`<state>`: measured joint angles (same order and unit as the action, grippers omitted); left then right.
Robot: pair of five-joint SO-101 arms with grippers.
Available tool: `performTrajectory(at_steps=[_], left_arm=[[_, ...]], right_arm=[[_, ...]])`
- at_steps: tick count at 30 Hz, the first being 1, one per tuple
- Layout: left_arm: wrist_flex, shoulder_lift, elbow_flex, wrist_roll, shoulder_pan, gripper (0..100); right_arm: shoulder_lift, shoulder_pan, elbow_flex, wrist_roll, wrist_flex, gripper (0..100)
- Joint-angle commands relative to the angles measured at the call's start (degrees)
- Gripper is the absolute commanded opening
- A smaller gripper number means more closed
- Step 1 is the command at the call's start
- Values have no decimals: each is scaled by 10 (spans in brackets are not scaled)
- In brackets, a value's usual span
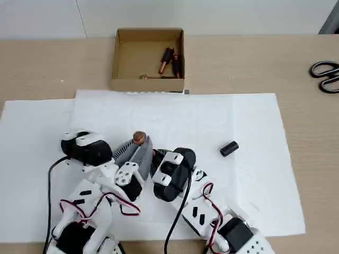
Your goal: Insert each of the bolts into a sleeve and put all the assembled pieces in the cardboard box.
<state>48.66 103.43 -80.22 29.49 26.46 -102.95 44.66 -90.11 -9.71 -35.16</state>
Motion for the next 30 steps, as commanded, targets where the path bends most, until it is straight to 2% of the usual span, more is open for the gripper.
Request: performTrajectory(at_steps=[1,8,16,18,23,30], left_arm=[[40,3,16,-6,27,5],[88,3,-17,-33,43,5],[87,3,-27,-43,41,10],[89,3,-27,-43,40,55],[89,3,-26,-43,40,254],[88,3,9,-43,40,274]], right_arm=[[-10,-6,52,-5,15,3],[-10,-6,52,-5,15,3],[-10,-6,51,-6,15,3],[-10,-6,51,-6,15,3],[-10,-6,49,-6,15,3],[-10,-6,45,-6,12,3]])
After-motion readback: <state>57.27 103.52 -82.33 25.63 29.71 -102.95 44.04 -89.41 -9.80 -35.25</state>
